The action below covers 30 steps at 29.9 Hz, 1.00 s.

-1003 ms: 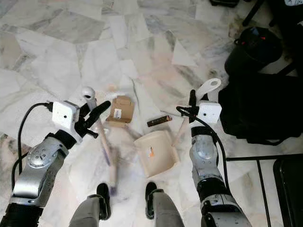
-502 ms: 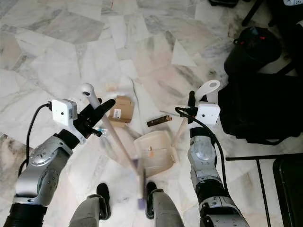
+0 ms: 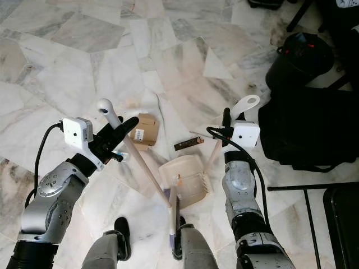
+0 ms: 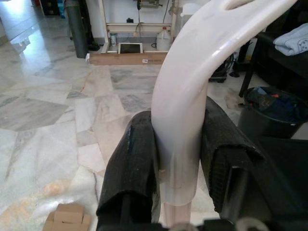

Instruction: Sweep floor

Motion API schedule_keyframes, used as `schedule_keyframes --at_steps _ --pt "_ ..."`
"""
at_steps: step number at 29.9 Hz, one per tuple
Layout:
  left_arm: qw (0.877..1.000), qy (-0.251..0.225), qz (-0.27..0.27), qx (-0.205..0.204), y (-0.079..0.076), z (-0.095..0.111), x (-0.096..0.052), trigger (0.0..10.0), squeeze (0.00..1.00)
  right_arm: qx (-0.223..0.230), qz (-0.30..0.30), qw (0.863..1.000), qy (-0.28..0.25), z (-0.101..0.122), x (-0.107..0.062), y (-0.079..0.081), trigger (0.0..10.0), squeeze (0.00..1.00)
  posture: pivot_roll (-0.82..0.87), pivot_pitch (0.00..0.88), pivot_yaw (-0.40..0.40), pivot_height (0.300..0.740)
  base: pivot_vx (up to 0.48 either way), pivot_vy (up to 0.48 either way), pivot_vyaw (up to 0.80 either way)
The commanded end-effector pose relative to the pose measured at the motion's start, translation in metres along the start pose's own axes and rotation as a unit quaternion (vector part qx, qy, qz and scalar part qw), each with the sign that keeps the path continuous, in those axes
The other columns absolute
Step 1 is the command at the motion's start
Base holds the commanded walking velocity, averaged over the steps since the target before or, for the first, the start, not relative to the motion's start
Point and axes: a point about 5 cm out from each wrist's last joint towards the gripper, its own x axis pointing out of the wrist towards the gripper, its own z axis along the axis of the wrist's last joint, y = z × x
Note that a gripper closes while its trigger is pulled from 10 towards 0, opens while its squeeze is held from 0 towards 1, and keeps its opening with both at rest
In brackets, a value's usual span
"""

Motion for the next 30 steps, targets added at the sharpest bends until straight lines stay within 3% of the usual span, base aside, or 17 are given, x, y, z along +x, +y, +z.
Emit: schedule_keyframes --at_steps 1,12,13,15,20,30 --pt "1.0 0.003 -0.003 -0.012 -0.003 -0.002 -0.002 10.0 0.0 -0.01 -0.007 0.997 0.082 -0.031 -0.021 -0.006 10.0 0.0 0.0 0.438 -0.091 0.74 0.0 0.0 0.0" --pt "1.0 -0.002 0.001 -0.021 -0.002 -0.001 -0.001 10.0 0.0 -0.01 -0.007 0.997 0.082 -0.03 -0.02 -0.005 10.0 0.0 0.0 0.433 -0.09 0.74 0.0 0.0 0.0" --pt "0.996 -0.064 0.01 0.064 -0.017 0.039 0.0 10.0 0.0 0.003 -0.016 0.999 0.04 -0.003 0.007 0.007 10.0 0.0 0.01 0.056 -0.045 0.74 0.0 0.0 0.0" --pt "0.99 -0.085 0.019 0.113 -0.022 0.05 -0.003 10.0 0.0 0.009 -0.019 1.0 0.023 0.008 0.016 0.012 10.0 0.0 0.01 0.046 -0.042 0.74 0.0 0.0 0.0" --pt "0.988 -0.071 0.054 0.129 -0.013 0.038 -0.011 10.0 0.0 0.005 -0.025 0.999 0.033 0.003 0.012 0.009 10.0 0.0 0.0 0.037 -0.04 0.74 0.0 0.0 0.0" --pt "0.979 -0.096 0.099 0.152 -0.008 0.052 -0.014 10.0 0.0 0.008 -0.027 0.999 0.029 0.006 0.009 0.01 10.0 0.0 0.01 0.006 -0.029 0.74 0.0 0.0 0.0"
